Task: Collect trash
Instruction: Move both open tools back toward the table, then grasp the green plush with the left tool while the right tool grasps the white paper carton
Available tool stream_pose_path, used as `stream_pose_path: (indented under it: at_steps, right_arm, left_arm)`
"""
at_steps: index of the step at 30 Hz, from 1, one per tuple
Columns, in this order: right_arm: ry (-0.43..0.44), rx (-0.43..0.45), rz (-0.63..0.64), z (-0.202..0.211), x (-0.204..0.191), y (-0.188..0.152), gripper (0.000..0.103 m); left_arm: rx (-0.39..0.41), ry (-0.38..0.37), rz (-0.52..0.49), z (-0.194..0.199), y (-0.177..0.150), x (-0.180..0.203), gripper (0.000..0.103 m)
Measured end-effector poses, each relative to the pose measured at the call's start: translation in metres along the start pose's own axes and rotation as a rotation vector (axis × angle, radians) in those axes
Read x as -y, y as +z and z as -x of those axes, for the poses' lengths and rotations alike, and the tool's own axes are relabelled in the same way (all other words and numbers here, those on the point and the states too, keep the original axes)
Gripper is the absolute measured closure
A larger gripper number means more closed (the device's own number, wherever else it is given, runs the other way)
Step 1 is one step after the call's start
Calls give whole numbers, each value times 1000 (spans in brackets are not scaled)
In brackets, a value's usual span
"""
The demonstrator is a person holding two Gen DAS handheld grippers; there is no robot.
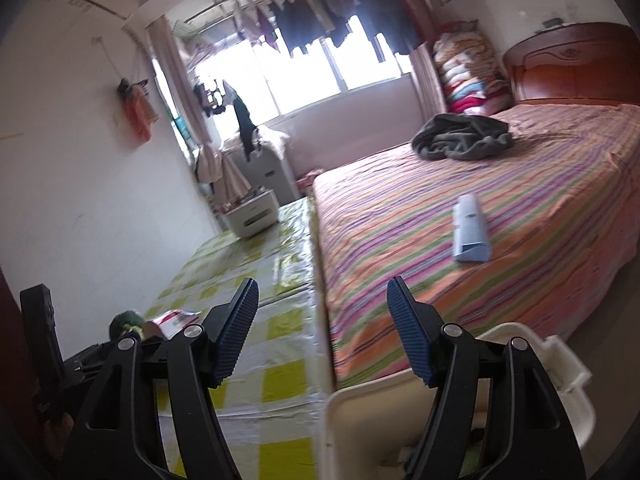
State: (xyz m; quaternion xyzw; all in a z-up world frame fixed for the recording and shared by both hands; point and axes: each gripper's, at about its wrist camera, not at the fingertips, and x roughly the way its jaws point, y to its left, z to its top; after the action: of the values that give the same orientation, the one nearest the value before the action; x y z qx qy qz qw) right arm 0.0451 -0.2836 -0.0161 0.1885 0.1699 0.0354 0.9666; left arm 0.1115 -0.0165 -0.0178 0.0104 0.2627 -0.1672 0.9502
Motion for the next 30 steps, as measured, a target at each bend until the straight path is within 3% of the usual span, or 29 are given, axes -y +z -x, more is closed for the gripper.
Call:
stream_pose_path:
  at_steps: [8,18,23,30]
  right_arm:
    - [71,-51,32,-24,-38,-11,37]
    - [153,-118,88,-52,-83,-26,36]
    - [204,-164,113,-70,-109,-36,36]
    - [303,-254,220,-113,-163,-47,36]
  left_arm:
    - [24,89,32,14,-3,-46,18]
    - [79,181,212,39,2,-135,18]
    - [100,179,303,37,5,-180,18]
    - [57,154,348,18,10,-214,18]
